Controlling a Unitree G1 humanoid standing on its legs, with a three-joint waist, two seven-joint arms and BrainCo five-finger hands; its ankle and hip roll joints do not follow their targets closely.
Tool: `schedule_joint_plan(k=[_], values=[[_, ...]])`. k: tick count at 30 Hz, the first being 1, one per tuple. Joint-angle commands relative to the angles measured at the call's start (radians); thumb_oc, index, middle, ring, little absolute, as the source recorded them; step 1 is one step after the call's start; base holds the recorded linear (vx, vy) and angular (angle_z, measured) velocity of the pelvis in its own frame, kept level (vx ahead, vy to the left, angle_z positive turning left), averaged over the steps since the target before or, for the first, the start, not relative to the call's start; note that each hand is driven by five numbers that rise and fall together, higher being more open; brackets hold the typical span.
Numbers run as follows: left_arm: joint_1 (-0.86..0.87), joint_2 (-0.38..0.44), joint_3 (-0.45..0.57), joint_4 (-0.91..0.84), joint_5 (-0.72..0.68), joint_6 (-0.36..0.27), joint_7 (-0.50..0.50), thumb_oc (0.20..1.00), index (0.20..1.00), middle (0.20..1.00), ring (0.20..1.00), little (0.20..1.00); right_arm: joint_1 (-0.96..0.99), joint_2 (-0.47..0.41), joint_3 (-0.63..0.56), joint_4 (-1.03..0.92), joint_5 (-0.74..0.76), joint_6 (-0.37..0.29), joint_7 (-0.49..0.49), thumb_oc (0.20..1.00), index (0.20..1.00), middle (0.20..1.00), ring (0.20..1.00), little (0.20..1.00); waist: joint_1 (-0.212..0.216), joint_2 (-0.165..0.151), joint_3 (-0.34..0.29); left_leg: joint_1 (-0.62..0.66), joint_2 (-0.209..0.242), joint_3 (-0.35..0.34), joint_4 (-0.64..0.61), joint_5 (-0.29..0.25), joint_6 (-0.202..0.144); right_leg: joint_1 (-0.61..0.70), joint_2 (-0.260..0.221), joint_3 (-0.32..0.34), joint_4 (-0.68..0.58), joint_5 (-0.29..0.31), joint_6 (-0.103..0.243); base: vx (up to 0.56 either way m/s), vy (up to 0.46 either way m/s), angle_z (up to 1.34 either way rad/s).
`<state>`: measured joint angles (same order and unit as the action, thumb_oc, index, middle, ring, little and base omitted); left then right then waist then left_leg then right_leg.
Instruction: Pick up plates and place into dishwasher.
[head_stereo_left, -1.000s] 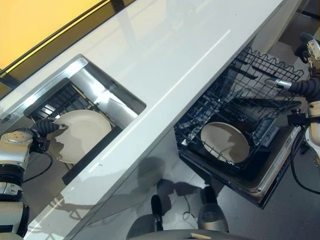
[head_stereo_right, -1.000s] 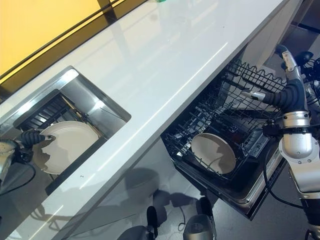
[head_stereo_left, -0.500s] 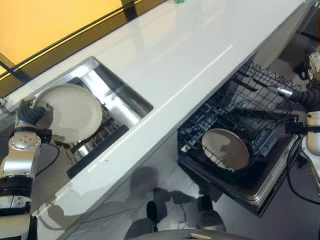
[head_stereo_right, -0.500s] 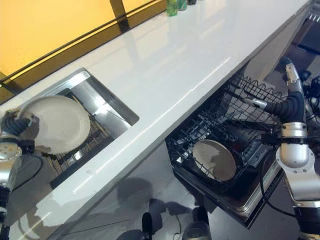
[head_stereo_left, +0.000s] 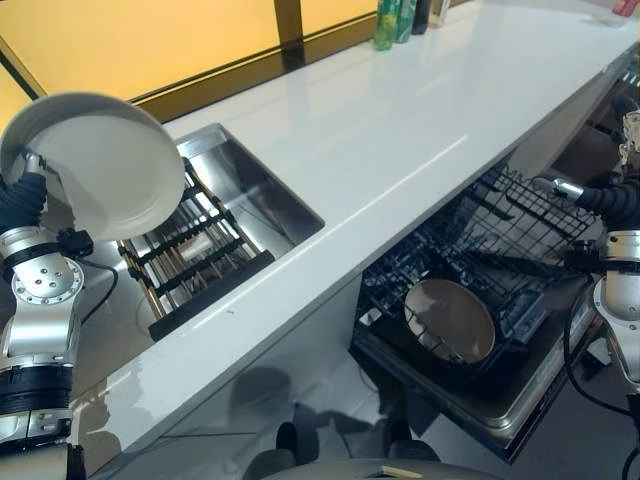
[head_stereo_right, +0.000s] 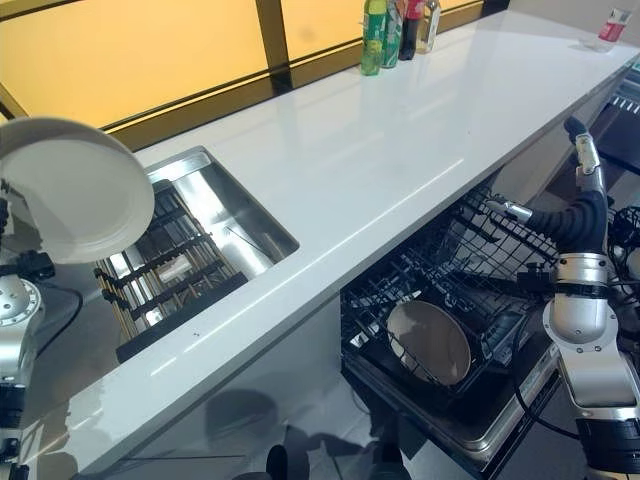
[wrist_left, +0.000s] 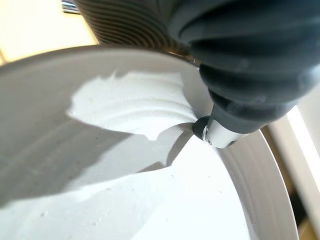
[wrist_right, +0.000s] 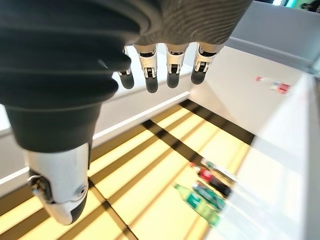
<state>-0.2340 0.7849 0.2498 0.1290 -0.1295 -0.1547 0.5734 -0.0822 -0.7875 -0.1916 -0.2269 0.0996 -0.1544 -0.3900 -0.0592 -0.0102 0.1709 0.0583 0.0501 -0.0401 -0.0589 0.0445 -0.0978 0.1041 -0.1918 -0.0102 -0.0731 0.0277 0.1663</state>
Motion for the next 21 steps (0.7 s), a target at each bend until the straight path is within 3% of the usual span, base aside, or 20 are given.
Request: schedule_joint_plan(k=[1,4,6,8,11,21], values=[[-0.052,0.018,-0.021,-0.058,0.058,-0.093,0.024,0.200,0.200,0.200,0.200,0.200,-0.136,-0.050,0.014,-0.101,0.025,-0.104,-0.009,1.000,1.000,1.000,1.000,1.000,0.028,0.007,-0.089,-0.018,-0.016,0.003,0.009,-0.051,0.028,-0.091,0.045,0.006,0.145,-0.062,-0.007,-0.05,-0.041,0.04],[-0.074,0.002,-0.064,-0.102,0.092,-0.118,0.014,0.200,0.200,0.200,0.200,0.200,-0.204,-0.048,0.077,-0.135,0.101,-0.100,0.057,1.000,1.000,1.000,1.000,1.000,0.042,0.001,-0.099,-0.018,-0.016,-0.006,0.010,-0.050,0.028,-0.085,0.046,-0.003,0.146,-0.063,-0.009,-0.04,-0.044,0.04],[-0.094,-0.008,-0.117,-0.131,0.220,-0.166,0.051,0.200,0.200,0.200,0.200,0.200,-0.255,-0.016,0.151,-0.152,0.158,-0.097,0.123,1.000,1.000,1.000,1.000,1.000,0.056,-0.002,-0.112,-0.017,-0.017,-0.014,0.011,-0.048,0.029,-0.079,0.048,-0.012,0.147,-0.066,-0.011,-0.03,-0.037,0.09],[-0.105,-0.016,-0.141,-0.151,0.214,-0.172,0.043,0.200,0.200,0.200,0.200,0.200,-0.272,0.004,0.185,-0.156,0.192,-0.094,0.162,1.000,1.000,1.000,1.000,1.000,0.062,-0.004,-0.118,-0.017,-0.017,-0.020,0.010,-0.046,0.029,-0.075,0.048,-0.017,0.146,-0.067,-0.013,-0.02,-0.035,0.10],[-0.127,-0.075,-0.210,-0.178,0.285,-0.232,0.051,0.200,0.200,0.200,0.200,0.200,-0.312,0.080,0.288,-0.164,0.244,-0.080,0.236,1.000,1.000,1.000,1.000,1.000,0.081,-0.007,-0.132,-0.014,-0.020,-0.035,0.006,-0.043,0.032,-0.063,0.051,-0.029,0.144,-0.070,-0.016,-0.02,-0.037,0.14],[-0.192,-0.180,-0.394,-0.204,0.331,-0.233,0.027,0.200,0.200,0.200,0.200,0.200,-0.429,0.247,0.523,-0.159,0.361,0.013,0.321,1.000,1.000,1.000,1.000,1.000,0.115,-0.009,-0.153,-0.011,-0.025,-0.060,0.002,-0.038,0.035,-0.043,0.055,-0.059,0.147,-0.080,-0.021,-0.02,-0.033,0.12]])
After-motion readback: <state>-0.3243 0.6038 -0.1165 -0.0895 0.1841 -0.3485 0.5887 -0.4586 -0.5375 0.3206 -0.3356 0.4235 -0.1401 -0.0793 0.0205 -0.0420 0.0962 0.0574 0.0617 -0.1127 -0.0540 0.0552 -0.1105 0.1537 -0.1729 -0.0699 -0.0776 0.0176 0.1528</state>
